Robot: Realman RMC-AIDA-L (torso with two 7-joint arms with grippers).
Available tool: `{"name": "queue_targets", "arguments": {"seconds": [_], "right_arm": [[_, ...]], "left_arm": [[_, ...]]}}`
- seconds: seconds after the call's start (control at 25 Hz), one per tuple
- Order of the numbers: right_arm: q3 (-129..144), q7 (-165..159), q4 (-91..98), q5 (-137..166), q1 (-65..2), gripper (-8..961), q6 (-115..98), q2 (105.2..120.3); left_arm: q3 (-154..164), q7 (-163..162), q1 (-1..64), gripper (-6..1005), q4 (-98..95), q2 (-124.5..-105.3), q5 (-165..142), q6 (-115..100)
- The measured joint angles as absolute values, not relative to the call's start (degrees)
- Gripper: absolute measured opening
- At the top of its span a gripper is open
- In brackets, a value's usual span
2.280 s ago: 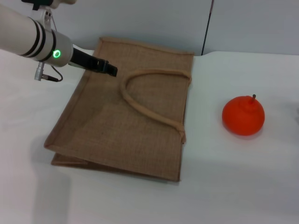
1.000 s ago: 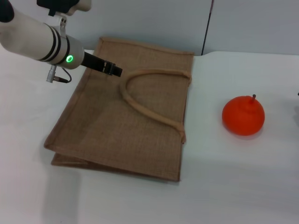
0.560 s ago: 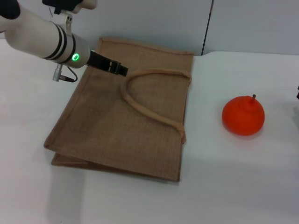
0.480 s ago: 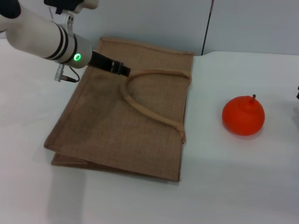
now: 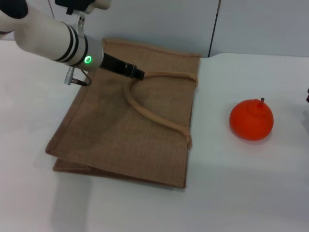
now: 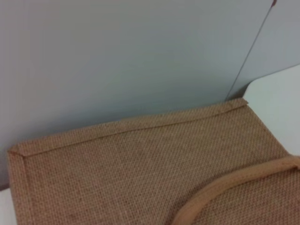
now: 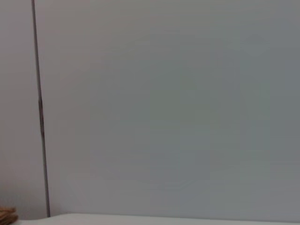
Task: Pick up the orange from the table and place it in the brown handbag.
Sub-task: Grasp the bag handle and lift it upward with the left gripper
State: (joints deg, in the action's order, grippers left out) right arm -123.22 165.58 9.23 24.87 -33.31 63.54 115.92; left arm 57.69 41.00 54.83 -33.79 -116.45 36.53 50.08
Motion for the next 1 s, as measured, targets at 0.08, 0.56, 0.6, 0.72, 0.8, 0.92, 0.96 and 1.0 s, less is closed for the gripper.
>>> {"name": "queue_targets", "arguments": {"seconds": [0.08,0.56,0.6,0.72,0.8,0.92,0.96,1.0], "right_arm": [[-123.2,165.6,9.2,24.9,-33.3,796,63.5,115.93],[-123.0,165.6,9.3,24.9,-33.3,796,63.1,115.92],[-122.9,165.6,9.3,24.9,-33.3,796,63.1,115.92],[-122.5,165.6,9.3,24.9,-33.3,796,63.1,115.92],[-122.5,165.6,9.3,24.9,-33.3,795,63.1,115.92],[-122.5,165.6,9.3,24.9,-33.3,795,63.1,115.92],[-122.5,165.6,9.3,24.9,-33.3,795,63.1,115.92],[-122.5,165.6,9.3,24.9,-33.3,795,63.1,115.92]], "left_arm": [[57.7,41.4,54.7,603,-33.9,-116.45,36.5,49.7],[57.7,49.1,52.0,603,-36.9,-116.72,41.6,48.7],[57.7,50.6,51.7,603,-37.1,-116.73,44.0,49.4],[59.2,53.5,50.9,603,-38.0,-116.72,50.4,51.1],[61.6,53.5,50.6,603,-38.7,-116.70,52.8,51.5],[65.6,52.2,50.1,603,-40.5,-116.68,54.0,51.3],[66.9,51.5,49.9,603,-41.1,-116.68,54.1,50.9],[68.0,50.9,49.8,603,-41.5,-116.68,54.1,50.6]]}}
